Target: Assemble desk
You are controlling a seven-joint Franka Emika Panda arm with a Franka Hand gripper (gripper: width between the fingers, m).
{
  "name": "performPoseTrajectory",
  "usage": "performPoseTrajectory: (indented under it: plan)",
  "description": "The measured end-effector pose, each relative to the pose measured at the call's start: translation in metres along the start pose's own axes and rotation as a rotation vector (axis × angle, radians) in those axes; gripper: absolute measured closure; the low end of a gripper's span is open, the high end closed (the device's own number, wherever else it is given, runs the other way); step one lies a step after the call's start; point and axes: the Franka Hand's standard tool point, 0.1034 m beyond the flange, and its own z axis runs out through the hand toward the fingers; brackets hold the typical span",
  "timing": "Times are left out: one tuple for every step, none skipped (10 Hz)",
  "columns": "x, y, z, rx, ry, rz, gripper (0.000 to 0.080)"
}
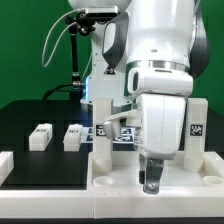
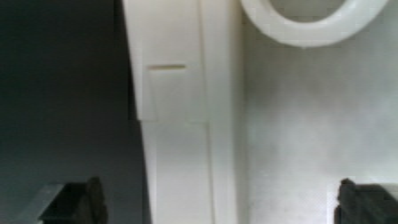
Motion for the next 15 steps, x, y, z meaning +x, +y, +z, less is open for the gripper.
performPoseTrajectory:
  plan:
    - [-0.009,0.012,-0.027,0.017,-0.015,0.019,0.015]
    - [-0.023,0.024,-0.052,0.02,-0.027,0.034,0.015]
    - [-0.039,0.031,-0.068,0.014,-0.035,0.086,0.015]
    - [-0.047,0.031,-0.069,0.012,-0.039,0.184,0.015]
    - [-0.044,0.03,-0.067,0.014,-0.038,0.248,0.015]
    - [-0.043,0.03,-0.067,0.013,-0.037,0.325,0.015]
    - [-0.044,0.03,-0.067,0.013,-0.038,0.379,0.015]
    - [-0.043,0.029,-0.067,0.013,-0.036,0.435,0.015]
    - [-0.043,0.029,-0.067,0.012,-0.036,0.497,0.015]
    - [-0.046,0.031,-0.069,0.011,-0.036,0.52,0.015]
    - [-0.064,0.03,-0.083,0.033,-0.035,0.585,0.015]
    - [-0.09,0.024,-0.101,0.045,-0.027,0.645,0.015]
    - [-0.114,0.014,-0.11,0.059,-0.026,0.71,0.015]
    - [-0.136,0.003,-0.113,0.079,-0.029,0.771,0.015]
    - [-0.163,-0.013,-0.114,0.1,-0.03,0.839,0.015]
